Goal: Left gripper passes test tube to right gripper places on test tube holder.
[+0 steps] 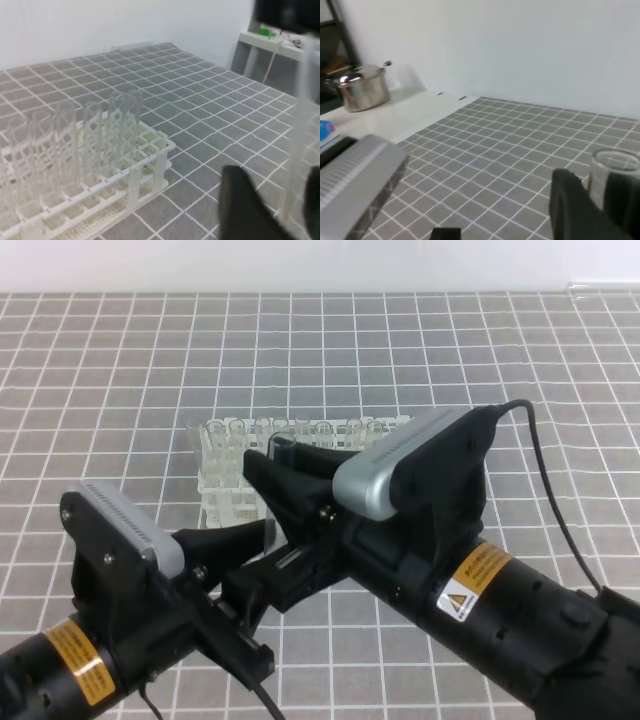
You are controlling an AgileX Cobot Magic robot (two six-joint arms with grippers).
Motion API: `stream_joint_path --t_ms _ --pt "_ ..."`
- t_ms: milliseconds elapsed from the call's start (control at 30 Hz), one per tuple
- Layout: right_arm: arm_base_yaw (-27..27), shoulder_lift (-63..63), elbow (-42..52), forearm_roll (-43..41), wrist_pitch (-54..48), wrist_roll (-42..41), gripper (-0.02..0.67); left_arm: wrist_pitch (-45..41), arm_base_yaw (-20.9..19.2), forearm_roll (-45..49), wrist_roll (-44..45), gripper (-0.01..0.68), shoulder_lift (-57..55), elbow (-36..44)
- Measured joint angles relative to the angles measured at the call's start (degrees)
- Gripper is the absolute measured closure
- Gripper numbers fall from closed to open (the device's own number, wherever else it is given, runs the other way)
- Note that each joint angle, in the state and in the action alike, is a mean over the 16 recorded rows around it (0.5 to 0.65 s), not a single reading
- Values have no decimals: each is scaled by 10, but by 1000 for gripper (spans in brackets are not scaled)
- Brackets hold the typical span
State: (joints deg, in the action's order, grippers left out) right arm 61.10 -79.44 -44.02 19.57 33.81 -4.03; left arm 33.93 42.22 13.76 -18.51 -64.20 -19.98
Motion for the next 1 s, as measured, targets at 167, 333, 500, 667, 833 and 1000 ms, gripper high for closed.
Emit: stream_joint_path --t_ms 167,333,500,667,833,1000 --pt "0 6 0 10 -18 -14 548 -19 0 0 -17 364 14 0" --pt "1 20 0 49 -47 -61 548 -67 0 15 -34 435 66 0" --pt "1 42 0 109 -80 -131 548 -174 0 33 -49 554 163 0" --pt "1 62 1 167 -107 -195 548 -302 0 53 -57 661 279 0" --pt "1 73 1 197 -121 -229 548 -415 0 50 -64 673 388 11" --pt "1 74 2 204 -126 -237 548 -457 0 24 -63 673 475 46"
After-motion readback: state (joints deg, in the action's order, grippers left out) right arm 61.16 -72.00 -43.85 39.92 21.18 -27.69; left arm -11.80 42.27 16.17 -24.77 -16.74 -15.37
